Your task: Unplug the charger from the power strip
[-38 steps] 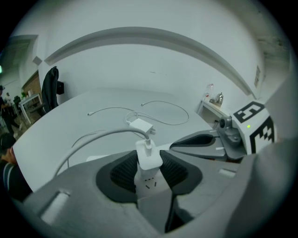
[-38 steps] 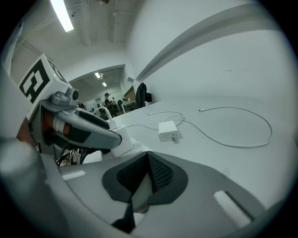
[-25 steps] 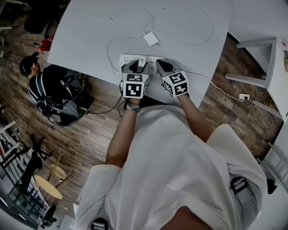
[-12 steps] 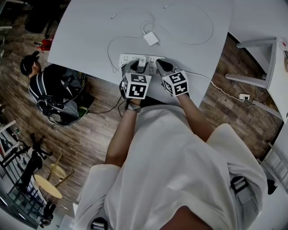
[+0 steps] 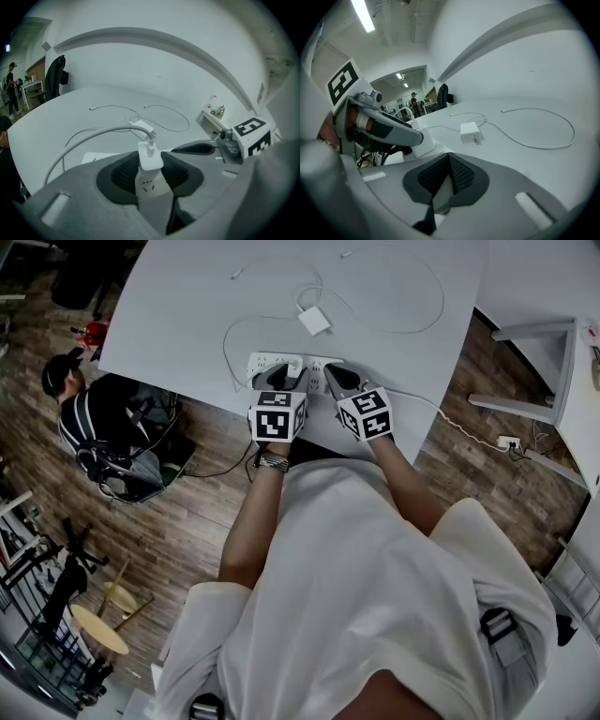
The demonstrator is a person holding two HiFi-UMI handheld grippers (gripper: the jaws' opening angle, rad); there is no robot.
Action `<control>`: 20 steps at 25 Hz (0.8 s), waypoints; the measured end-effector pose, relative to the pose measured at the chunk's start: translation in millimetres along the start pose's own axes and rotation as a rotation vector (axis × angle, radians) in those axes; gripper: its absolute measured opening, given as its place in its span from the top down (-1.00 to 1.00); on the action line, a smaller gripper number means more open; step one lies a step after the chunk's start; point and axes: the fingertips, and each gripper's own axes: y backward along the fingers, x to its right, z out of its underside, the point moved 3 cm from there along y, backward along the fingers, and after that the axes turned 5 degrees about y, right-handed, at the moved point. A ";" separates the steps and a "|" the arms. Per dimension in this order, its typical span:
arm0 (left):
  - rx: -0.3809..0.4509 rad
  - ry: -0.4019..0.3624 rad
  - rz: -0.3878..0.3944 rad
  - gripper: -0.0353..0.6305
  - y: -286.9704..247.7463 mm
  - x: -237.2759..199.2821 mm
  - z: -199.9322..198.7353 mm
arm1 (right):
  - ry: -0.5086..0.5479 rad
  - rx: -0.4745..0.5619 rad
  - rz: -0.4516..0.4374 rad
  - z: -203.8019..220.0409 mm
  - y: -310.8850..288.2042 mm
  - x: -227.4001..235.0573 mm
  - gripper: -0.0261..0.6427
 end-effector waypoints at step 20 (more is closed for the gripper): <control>-0.039 -0.180 -0.062 0.43 1.1 5.4 -0.6 | 0.008 0.002 -0.007 -1.3 1.4 -1.8 0.92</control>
